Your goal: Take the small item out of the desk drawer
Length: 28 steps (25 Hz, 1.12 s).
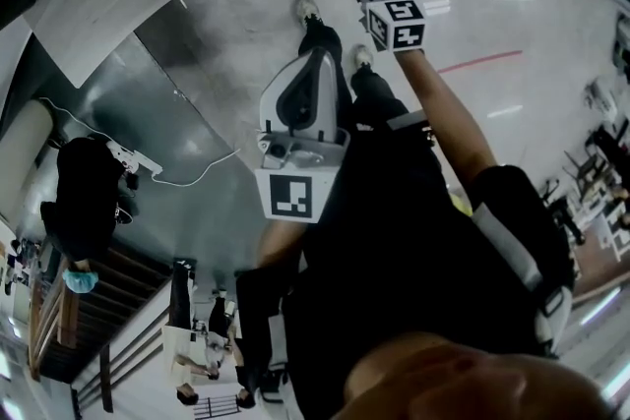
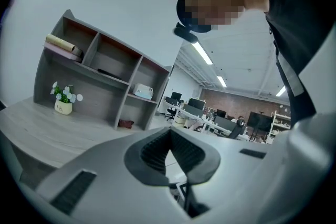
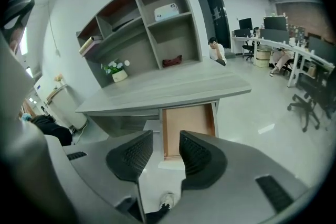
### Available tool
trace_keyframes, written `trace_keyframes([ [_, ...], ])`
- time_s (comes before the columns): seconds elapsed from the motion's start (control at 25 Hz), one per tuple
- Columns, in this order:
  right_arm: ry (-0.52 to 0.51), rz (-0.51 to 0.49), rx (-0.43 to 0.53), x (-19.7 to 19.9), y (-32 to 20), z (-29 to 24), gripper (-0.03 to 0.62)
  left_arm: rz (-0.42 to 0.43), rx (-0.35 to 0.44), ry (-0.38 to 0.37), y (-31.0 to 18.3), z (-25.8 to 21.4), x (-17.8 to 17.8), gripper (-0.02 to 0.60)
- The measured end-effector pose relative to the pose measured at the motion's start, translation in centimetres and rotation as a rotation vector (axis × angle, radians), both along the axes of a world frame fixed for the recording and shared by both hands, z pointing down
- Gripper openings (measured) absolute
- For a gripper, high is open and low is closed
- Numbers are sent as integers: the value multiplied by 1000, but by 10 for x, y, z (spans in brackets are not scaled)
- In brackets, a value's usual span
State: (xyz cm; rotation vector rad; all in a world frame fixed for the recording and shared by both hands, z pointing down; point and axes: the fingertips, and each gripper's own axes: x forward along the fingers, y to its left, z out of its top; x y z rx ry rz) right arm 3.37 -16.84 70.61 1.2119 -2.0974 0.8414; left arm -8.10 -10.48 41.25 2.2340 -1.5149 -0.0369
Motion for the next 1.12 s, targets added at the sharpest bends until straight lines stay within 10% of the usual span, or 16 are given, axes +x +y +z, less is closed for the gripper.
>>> trace_keyframes([
  [1.12,254,15,-257,20,-26,188,272,16,-70,38,-24,52,-11,-2],
])
